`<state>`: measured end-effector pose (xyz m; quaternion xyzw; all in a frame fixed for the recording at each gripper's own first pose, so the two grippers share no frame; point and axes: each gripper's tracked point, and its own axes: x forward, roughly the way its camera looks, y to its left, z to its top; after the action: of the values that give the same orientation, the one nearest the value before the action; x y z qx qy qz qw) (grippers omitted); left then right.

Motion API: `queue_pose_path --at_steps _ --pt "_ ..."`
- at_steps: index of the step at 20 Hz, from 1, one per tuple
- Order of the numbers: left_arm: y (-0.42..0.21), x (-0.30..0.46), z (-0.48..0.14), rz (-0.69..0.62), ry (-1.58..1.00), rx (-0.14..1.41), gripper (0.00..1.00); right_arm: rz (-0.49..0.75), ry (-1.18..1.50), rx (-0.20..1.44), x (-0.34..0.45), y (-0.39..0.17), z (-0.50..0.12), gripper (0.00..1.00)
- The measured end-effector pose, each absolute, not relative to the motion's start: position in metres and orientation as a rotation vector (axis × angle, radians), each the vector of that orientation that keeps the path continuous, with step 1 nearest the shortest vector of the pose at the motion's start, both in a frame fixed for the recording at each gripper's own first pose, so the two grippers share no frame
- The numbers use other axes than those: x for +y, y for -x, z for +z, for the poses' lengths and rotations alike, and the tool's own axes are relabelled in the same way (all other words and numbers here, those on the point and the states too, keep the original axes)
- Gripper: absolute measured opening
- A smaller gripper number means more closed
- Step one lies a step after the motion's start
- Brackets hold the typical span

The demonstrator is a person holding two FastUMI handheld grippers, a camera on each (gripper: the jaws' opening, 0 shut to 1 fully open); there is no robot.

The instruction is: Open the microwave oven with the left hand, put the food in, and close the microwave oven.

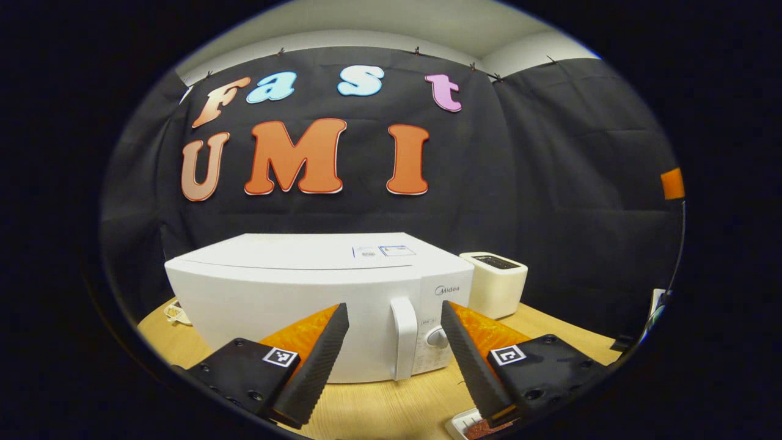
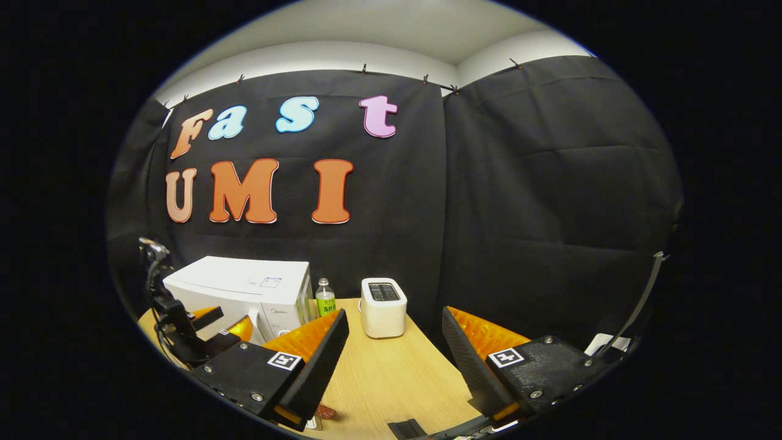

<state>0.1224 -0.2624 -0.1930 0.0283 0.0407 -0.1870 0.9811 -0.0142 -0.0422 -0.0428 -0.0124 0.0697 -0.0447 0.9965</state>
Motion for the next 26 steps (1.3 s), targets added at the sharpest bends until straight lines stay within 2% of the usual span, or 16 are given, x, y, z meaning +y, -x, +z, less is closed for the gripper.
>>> queue_pose_path --at_steps 1,2,7,8,10,11,14,15,16,17,18,23,24,26 --pt "-0.126 -0.266 -0.203 -0.379 -0.062 0.091 0.95 -0.094 0.017 0.142 -0.044 0.013 -0.043 0.95" --pt "-0.129 -0.269 -0.21 -0.381 -0.058 0.096 0.99 -0.097 0.012 0.142 -0.045 0.013 -0.044 0.95" --pt "-0.143 -0.276 -0.229 -0.353 -0.047 0.093 0.99 -0.111 0.032 0.171 -0.053 0.016 -0.053 0.95" --pt "-0.143 -0.276 -0.231 -0.343 -0.06 0.09 0.95 -0.116 0.034 0.172 -0.055 0.017 -0.052 0.95" --pt "-0.146 -0.274 -0.235 -0.321 -0.083 0.082 0.65 -0.125 0.033 0.173 -0.059 0.02 -0.051 0.95" --pt "-0.148 -0.273 -0.237 -0.313 -0.08 0.084 0.62 -0.128 0.033 0.174 -0.06 0.021 -0.051 0.95" --pt "-0.146 -0.277 -0.238 -0.29 -0.093 0.089 0.33 -0.137 0.036 0.184 -0.064 0.025 -0.054 0.95" --pt "-0.145 -0.275 -0.238 -0.27 -0.1 0.081 0.34 -0.137 0.037 0.189 -0.064 0.027 -0.055 0.95" --pt "-0.149 -0.277 -0.239 -0.26 -0.097 0.078 0.29 -0.136 0.037 0.193 -0.062 0.029 -0.056 0.95" --pt "-0.147 -0.279 -0.232 -0.255 -0.087 0.08 0.29 -0.134 0.041 0.195 -0.062 0.03 -0.056 0.95" --pt "-0.148 -0.281 -0.238 -0.268 -0.093 0.087 0.18 -0.134 0.046 0.194 -0.062 0.032 -0.056 0.95" --pt "-0.128 -0.277 -0.244 -0.322 -0.079 0.146 0.08 -0.127 0.058 0.195 -0.059 0.037 -0.054 0.95" --pt "-0.11 -0.268 -0.241 -0.325 -0.059 0.133 0.11 -0.124 0.06 0.192 -0.057 0.037 -0.053 0.95" --pt "-0.079 -0.256 -0.233 -0.358 -0.07 0.112 0.11 -0.106 0.059 0.186 -0.048 0.035 -0.052 0.95"
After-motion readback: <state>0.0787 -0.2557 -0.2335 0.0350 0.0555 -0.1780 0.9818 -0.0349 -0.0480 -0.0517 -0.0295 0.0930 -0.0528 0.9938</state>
